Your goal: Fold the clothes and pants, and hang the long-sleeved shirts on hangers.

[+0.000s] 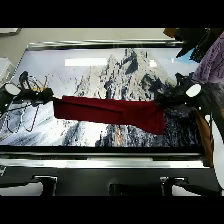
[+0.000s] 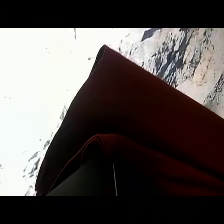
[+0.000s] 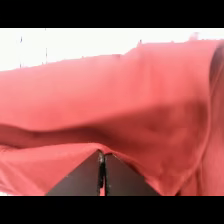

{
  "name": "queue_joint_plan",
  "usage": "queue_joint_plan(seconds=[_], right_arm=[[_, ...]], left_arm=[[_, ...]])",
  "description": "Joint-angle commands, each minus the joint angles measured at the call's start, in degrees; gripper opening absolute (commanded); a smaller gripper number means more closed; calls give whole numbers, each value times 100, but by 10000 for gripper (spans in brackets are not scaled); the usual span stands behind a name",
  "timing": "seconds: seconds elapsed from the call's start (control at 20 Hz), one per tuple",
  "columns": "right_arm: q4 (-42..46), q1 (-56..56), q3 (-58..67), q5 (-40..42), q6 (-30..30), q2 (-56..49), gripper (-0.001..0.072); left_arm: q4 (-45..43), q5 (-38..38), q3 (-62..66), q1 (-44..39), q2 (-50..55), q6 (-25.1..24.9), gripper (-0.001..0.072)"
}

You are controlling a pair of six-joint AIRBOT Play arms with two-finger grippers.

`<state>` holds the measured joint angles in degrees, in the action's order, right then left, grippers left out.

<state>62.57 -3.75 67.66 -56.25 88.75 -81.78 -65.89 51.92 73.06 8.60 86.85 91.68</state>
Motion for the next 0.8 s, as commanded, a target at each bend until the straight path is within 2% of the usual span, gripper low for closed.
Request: queue_joint_plan(seconds=[0.0,0.35,0.65,0.7,0.75], right_arm=[[70,2,308,101,87,-372,30],[9,2,330,470,216,-898,30],[-83,-7,385,391,219,-1143,32],[-48,-7,494,280,216,-1143,34],[-15,-7,658,129,214,-1143,81]], left_arm=[[-540,-28,577,-238,511,-15,14],[-990,-46,710,-544,1143,-20,14],[-1196,-46,728,-796,1349,-15,15],[-1222,-20,769,-785,1340,-15,22],[-1252,33,841,-765,1329,-17,91]])
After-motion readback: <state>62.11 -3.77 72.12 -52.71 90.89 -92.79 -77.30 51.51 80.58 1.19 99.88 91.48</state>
